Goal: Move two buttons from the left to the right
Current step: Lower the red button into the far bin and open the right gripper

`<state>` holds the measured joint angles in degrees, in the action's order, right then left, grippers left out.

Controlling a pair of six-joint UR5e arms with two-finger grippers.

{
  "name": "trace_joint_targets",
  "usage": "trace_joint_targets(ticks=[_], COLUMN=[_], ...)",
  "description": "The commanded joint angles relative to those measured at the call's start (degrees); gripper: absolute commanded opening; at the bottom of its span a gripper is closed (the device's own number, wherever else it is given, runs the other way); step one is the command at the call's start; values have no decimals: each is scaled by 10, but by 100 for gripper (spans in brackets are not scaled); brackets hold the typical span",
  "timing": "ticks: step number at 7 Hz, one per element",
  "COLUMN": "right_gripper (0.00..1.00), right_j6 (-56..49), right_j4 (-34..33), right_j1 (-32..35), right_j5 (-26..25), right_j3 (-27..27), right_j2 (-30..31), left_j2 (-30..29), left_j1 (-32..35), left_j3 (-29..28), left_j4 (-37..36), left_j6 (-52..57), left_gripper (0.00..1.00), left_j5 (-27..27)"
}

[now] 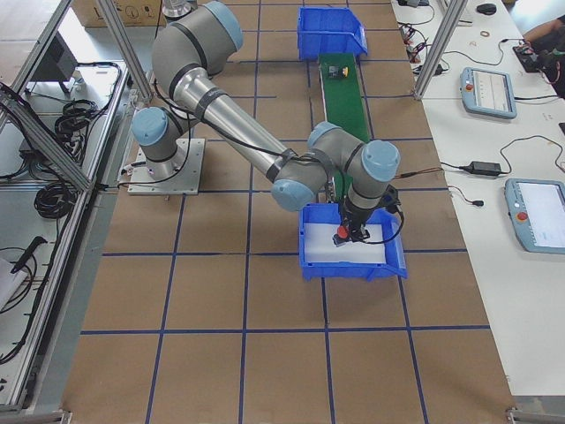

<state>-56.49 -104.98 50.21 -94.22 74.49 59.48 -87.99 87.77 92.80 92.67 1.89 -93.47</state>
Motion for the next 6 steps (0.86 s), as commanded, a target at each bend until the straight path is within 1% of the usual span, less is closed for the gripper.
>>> trace_joint_targets(ticks=[1,2,4,5,6], right_gripper=[5,5,6,8,35], right_j6=[0,-1,2,4,4], right_j4=[-70,-124,-129,-129,-139], right_j1=[0,-1,-1,-1,-1], right_j5=[0,-2,-3,-2,5], right_j3=[63,97,105,105,106], right_j2=[3,3,5,5,5], left_j2=[-1,-1,-1,-1,-1], left_j1=[14,14,14,14,16], left_j3=[0,0,0,0,-1], left_j4=[-13,-20,-21,-21,-21], left_j6=[3,5,8,10,8], left_gripper=[100,100,100,100,100], left_j5=[37,46,48,43,41])
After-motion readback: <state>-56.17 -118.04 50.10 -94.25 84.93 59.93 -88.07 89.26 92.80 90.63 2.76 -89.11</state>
